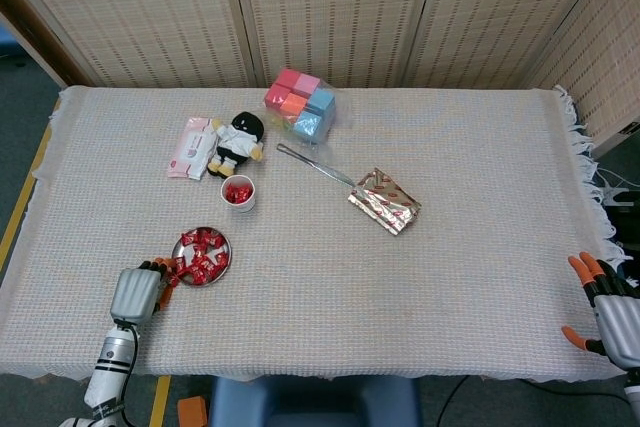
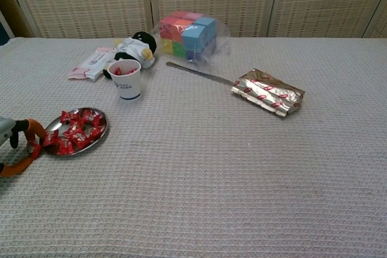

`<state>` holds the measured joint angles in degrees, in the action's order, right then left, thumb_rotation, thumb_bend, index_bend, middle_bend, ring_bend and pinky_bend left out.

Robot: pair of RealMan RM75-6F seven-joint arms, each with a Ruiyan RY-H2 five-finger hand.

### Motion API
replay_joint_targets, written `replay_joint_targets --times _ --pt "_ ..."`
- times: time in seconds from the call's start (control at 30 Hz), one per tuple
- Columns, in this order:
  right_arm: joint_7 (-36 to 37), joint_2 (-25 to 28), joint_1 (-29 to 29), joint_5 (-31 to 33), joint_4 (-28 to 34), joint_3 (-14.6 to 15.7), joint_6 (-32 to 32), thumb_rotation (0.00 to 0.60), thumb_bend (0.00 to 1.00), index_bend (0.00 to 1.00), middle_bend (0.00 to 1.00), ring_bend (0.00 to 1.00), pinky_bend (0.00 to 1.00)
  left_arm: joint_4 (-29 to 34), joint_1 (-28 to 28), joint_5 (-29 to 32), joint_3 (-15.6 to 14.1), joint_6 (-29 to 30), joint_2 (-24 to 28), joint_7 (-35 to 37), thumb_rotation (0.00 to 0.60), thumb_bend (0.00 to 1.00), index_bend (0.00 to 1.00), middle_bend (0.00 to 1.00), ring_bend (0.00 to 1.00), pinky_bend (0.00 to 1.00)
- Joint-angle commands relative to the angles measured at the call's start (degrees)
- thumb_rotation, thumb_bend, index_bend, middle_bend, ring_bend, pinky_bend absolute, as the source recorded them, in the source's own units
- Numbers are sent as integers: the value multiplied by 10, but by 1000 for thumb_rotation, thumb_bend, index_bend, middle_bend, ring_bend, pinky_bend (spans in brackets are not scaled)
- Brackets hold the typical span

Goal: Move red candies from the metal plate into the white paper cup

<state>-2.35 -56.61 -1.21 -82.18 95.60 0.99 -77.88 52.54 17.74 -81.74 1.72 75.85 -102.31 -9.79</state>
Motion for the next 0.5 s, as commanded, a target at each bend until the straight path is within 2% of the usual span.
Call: replay_joint_targets --times 0.03,0.5 --pt "0 0 0 1 0 0 1 600 90 0 0 0 197 -6 0 -3 1 1 -3 7 600 375 410 460 508 936" --pt "-5 -2 -2 6 1 -2 5 600 90 0 0 0 197 -8 -1 -14 5 5 1 30 600 378 441 478 537 939"
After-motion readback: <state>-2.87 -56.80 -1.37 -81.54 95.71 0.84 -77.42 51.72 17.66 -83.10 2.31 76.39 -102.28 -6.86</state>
